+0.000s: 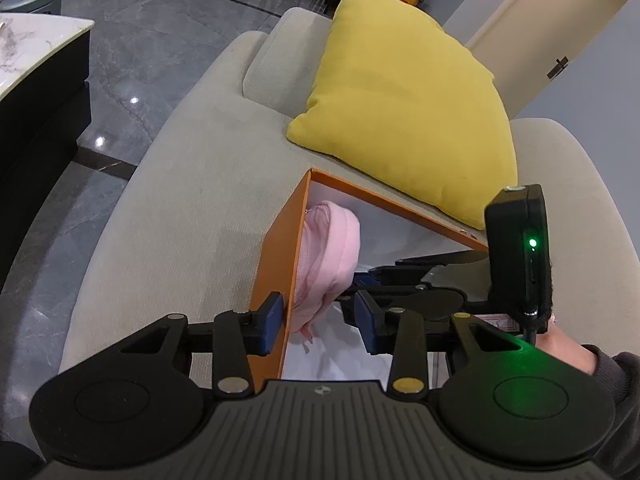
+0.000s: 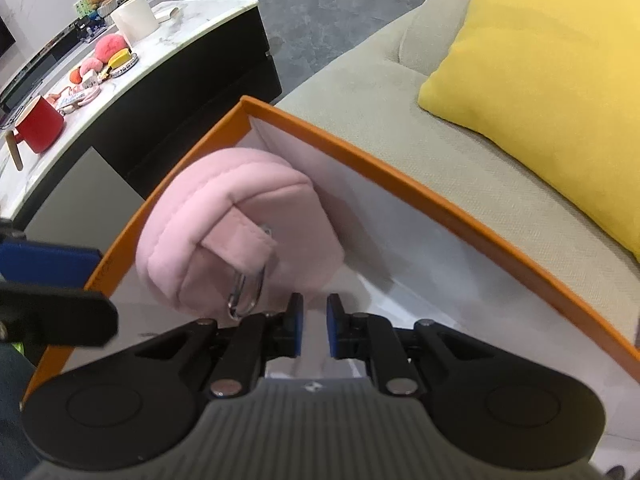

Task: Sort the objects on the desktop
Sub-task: 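Lower the pink pouch against the box wall and open the left tool, then move both tools back to the pile of items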

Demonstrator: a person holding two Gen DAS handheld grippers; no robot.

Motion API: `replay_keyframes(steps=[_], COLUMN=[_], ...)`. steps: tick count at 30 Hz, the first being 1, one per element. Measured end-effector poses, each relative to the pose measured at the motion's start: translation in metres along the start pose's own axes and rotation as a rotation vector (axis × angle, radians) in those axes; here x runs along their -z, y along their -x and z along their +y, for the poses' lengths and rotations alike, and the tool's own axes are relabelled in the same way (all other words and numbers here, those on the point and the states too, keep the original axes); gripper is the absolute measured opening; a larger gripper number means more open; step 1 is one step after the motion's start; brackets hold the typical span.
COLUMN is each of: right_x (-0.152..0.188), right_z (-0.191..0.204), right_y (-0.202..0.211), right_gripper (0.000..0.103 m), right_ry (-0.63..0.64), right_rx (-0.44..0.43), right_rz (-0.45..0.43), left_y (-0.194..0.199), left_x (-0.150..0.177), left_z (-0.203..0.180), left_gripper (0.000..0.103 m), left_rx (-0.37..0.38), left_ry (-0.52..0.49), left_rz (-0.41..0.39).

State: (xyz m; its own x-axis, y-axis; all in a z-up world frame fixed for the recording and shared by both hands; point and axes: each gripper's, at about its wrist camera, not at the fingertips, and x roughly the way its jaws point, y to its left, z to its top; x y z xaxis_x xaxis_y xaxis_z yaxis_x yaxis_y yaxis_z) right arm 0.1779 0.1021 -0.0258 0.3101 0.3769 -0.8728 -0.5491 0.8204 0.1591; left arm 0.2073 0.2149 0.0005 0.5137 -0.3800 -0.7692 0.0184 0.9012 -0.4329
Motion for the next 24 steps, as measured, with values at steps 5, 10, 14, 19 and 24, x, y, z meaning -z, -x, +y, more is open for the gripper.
replay_keyframes(steps=[5, 10, 14, 19, 24], right_x=[0.012, 0.033, 0.051, 0.081, 0.118], right_z=[-0.005, -0.016, -0.038, -0.079, -0.132], right_y=[0.026, 0.077, 0.129, 0.188, 0.223], right_gripper=[0.015, 0.015, 0.029, 0.035, 0.042], right_ry=[-0.005, -0.014, -0.055, -0.118, -0.208], right_rx=[0.037, 0.038, 0.056, 0.158, 0.297], right_rz=[-0.029, -0.112, -0.163, -0.186, -0.159], left_y=[0.015, 0.035, 0.042, 0.028, 0.003], left_x=[0.002, 0.003, 0.005, 0.011, 0.018], left_z=[-0.010, -0.034, -0.071, -0.124, -0.173], left_gripper=[0.044, 0.044, 0.044, 0.044, 0.044], left_rx=[-0.015, 0.007, 0.052, 0.139, 0.185], left_ry=[-0.031, -0.095, -0.177, -0.270, -0.341], left_rz=[-0.038, -0.081, -0.088, -0.056, 0.003])
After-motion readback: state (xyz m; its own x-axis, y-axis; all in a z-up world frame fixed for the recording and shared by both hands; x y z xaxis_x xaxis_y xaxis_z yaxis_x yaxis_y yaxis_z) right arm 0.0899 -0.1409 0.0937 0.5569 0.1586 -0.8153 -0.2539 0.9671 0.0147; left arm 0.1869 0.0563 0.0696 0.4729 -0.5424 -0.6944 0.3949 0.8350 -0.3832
